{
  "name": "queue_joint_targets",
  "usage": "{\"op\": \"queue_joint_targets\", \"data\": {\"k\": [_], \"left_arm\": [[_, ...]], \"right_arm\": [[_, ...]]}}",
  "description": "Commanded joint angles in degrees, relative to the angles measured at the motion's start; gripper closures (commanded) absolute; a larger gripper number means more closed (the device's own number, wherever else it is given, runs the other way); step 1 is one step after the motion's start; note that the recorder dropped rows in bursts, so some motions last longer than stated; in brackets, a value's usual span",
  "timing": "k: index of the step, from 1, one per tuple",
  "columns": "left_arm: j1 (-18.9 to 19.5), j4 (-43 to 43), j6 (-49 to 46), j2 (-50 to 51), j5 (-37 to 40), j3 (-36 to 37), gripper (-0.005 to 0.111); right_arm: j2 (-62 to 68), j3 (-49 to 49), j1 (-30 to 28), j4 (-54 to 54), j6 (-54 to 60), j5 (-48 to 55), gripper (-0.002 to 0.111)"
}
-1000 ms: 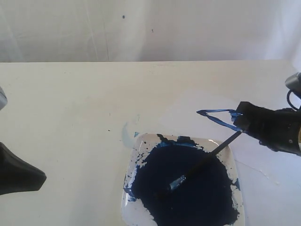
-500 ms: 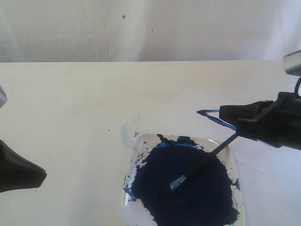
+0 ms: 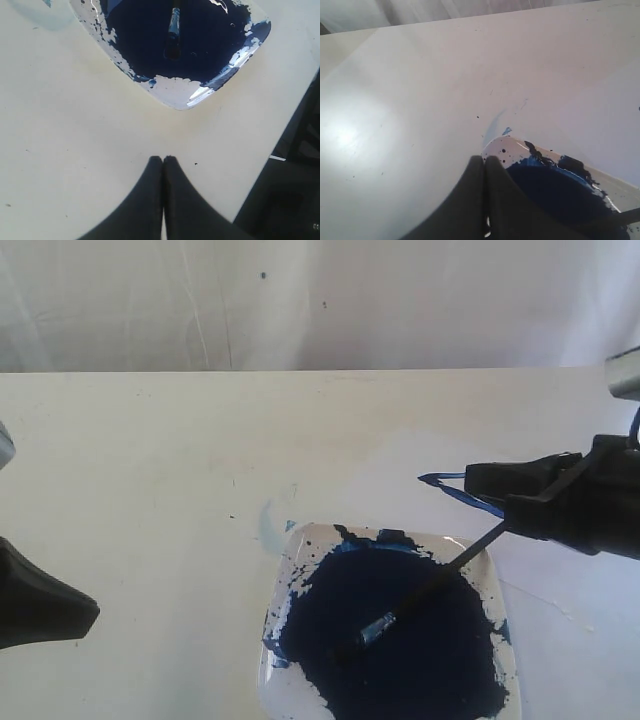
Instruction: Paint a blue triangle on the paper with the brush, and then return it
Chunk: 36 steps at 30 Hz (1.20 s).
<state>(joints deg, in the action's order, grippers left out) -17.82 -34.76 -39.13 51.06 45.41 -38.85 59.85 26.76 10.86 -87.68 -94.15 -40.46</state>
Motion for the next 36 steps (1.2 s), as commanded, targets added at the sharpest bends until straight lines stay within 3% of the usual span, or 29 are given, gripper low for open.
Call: {"op": "queue_joint_targets", "data": {"k": [1,8,13,25,31,36], "left_arm": [[0.02,-1.13,-0.17,-0.34,0.43,0.34,0.107],[0.02,-1.13,-0.17,-0.34,0.43,0.34,0.107],[0.02,-1.13,-0.17,-0.34,0.43,0.34,0.107],[0.02,-1.13,-0.17,-0.34,0.3,0.34,0.107],[0.02,-1.13,-0.17,-0.34,0.3,0.34,0.107],[0.02,-1.13,-0.17,-0.34,0.16,0.34,0.107]], "right_arm": [[-2.16,-0.16,-0.03,2.39,-2.29,-1.65,0.108],[-20.17,-0.16,-0.03,-1.42,-1.6,8.07,0.108],[-35.4,-0.16,-0.03,-6.54,-3.78,7.8,0.108],[-45.49,-0.57,-0.03,-4.22,-20.22,3.44,0.108],[-45.49,-7.45,-0.03,21.44,-19.23,8.0,0.108],[-47.44,-14.94,-0.03,45.88,6.18,7.43,0.108]]}}
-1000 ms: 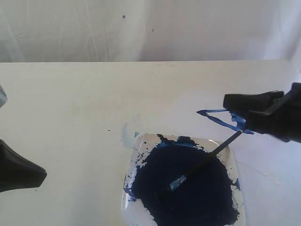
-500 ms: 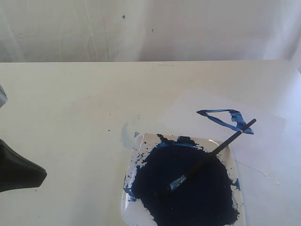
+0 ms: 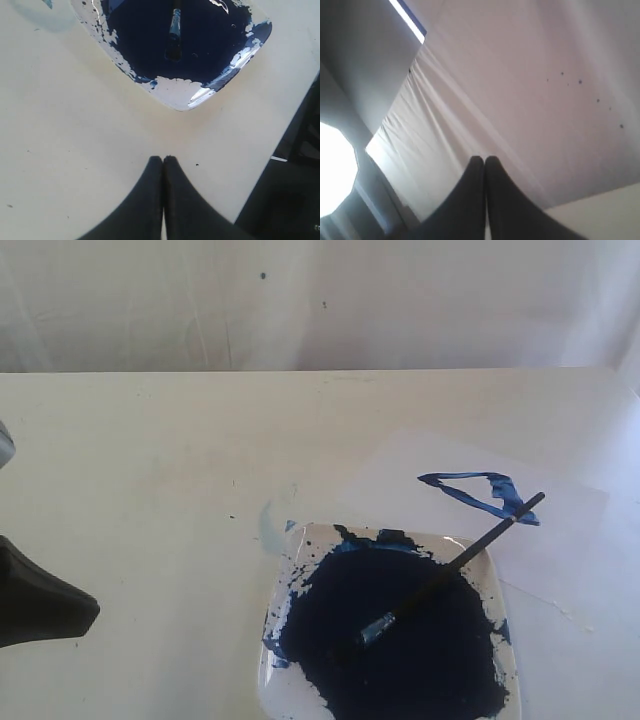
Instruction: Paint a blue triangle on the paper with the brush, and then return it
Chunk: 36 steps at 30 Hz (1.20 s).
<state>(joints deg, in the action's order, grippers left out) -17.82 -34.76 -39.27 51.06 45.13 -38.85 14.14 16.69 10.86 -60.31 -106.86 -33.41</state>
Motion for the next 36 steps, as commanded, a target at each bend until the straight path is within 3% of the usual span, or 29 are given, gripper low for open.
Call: {"op": "queue_joint_targets", "data": {"k": [1,5,9,11,14,16,36], "left_arm": [[0.02,-1.13,-0.04,-0.34,0.27,0.34,0.107],[0.02,-1.13,-0.04,-0.34,-0.91,0.34,0.107],[0.02,-1.13,-0.04,-0.34,-1.05,0.34,0.107],[0.02,-1.13,-0.04,-0.34,-1.05,0.34,0.107],[0.02,-1.13,-0.04,-0.34,-1.05,0.34,0.107],[0.02,-1.13,-0.04,-0.34,-1.05,0.34,0.107],[0.02,-1.13,-0.04,-0.34,-1.05,0.34,0.107]], "right_arm": [[-2.37,-6.06,-0.03,22.27,24.03,0.38,0.108],[-6.09,-11.62,-0.03,37.76,52.77,3.69,0.108],[-8.91,-15.65,-0.03,46.07,73.57,11.89,0.108],[-10.07,-16.69,-0.03,49.39,81.95,18.31,0.108],[-12.84,-16.69,-0.03,50.35,92.31,39.29,0.108],[-12.99,-16.69,-0.03,50.35,94.83,51.5,0.108],[-13.64,-16.69,-0.03,53.23,99.1,51.98,0.108]]}}
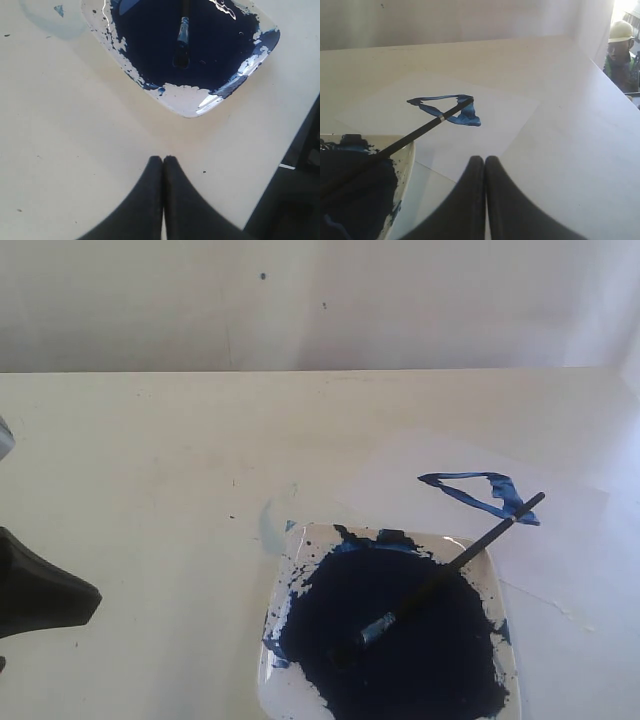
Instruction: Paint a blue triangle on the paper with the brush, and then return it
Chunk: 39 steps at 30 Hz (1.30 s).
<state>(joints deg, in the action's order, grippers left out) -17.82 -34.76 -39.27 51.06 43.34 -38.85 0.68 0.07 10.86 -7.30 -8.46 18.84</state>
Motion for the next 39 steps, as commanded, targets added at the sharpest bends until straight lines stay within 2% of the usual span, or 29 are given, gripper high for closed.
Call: {"op": "queue_joint_targets", "data": {"k": [1,39], "left_arm": [[0.02,-1.13,-0.04,-0.34,0.74,0.34,0.107],[0.02,-1.13,-0.04,-0.34,0.78,0.34,0.107]], "right_arm": [[-0.18,-0.07,-0.03,0.22,0.71,-0.27,0.108],[-0.68,-0.07,-0.03,0.16,2.11,-0.62,0.108]]}}
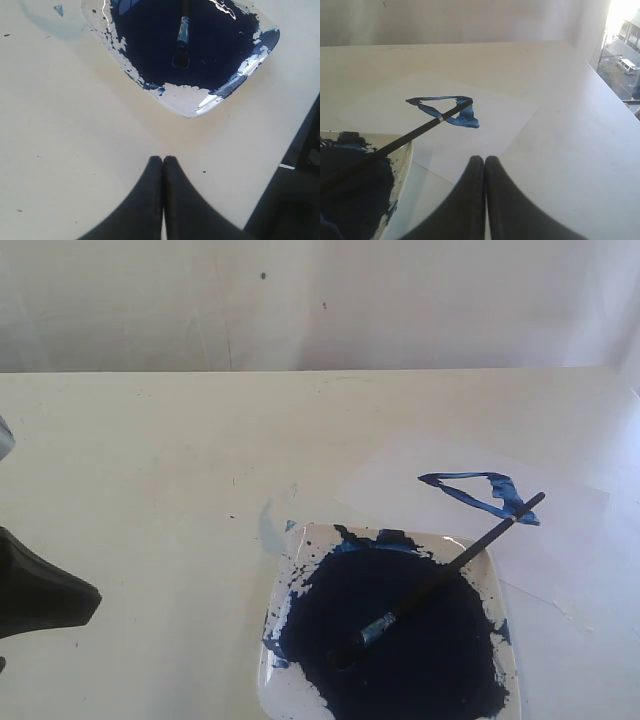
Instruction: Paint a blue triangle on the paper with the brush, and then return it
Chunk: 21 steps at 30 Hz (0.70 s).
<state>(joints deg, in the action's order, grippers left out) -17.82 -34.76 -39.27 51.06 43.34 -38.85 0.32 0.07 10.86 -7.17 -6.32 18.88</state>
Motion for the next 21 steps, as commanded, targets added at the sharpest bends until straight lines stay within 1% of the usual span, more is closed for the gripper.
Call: {"op": "queue_joint_targets", "data": {"k": [1,9,15,18,21], "left_arm": [[0.02,-1.13,-0.04,-0.34,0.78,0.34,0.107],[0.02,-1.13,-0.04,-0.34,0.78,0.34,0.107],[0.02,-1.13,-0.04,-0.34,0.78,0.34,0.107],[0.02,-1.13,-0.04,-0.34,0.78,0.34,0.107],[0.02,-1.13,-0.04,-0.34,0.78,0.34,0.107]], "right_arm": [[-0.32,-0.07,-0.03,0.02,-0.03,-0.65,0.108],[-0.32,-0.07,-0.23,0.02,-0.03,-0.66,0.108],[-0.32,-0.07,-3.86,0.3,-0.03,-0.66,0.108],[-0.32,-0.07,-5.63,3.03,0.27,-0.66,0.108],[-0.32,-0.07,-5.56,8.15,4.31,-0.66,0.108]]}}
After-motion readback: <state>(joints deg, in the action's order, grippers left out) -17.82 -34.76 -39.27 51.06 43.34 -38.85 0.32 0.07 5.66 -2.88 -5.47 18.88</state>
